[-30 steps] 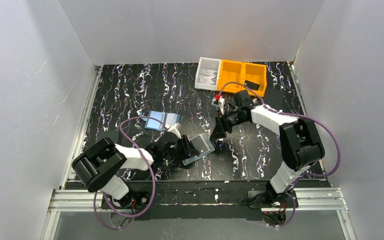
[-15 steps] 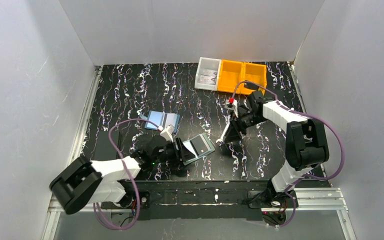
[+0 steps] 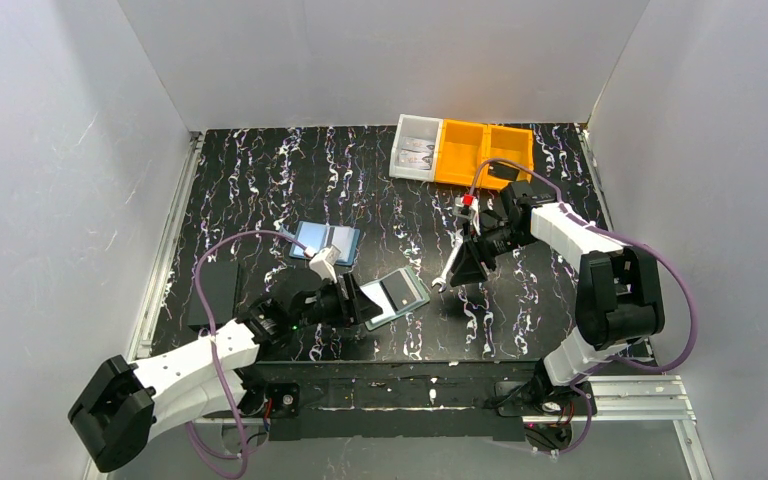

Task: Take the credit cards out of the card holder
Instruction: Remove the credit card from the card holder.

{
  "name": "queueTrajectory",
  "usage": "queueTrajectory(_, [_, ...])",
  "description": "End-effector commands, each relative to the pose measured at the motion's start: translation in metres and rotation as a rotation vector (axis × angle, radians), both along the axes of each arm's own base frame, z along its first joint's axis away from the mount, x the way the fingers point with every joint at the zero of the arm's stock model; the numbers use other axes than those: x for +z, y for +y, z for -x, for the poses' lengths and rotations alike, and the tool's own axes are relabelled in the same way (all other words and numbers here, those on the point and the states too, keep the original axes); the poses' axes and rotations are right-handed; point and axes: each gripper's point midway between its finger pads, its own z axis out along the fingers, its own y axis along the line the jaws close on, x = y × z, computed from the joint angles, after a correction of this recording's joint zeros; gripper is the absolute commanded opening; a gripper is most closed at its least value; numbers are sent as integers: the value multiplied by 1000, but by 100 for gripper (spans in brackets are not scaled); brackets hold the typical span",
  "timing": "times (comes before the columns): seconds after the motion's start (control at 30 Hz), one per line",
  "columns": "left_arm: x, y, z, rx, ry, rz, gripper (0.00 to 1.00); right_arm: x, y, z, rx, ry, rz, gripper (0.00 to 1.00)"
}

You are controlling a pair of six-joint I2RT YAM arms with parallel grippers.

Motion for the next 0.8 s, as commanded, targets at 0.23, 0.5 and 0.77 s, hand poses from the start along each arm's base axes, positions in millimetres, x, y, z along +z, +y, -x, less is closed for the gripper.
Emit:
queueTrajectory(0.23, [12, -5, -12, -33, -27, -79, 57, 8, 3, 2, 21, 9, -36, 63])
queueTrajectory(0.5, [18, 4, -5, -14, -35, -67, 58, 4, 5, 3, 20, 45, -43, 63])
queueTrajectory(0.77, [14, 8, -2, -5, -25, -69, 60, 1, 4, 5, 35, 56, -38, 63])
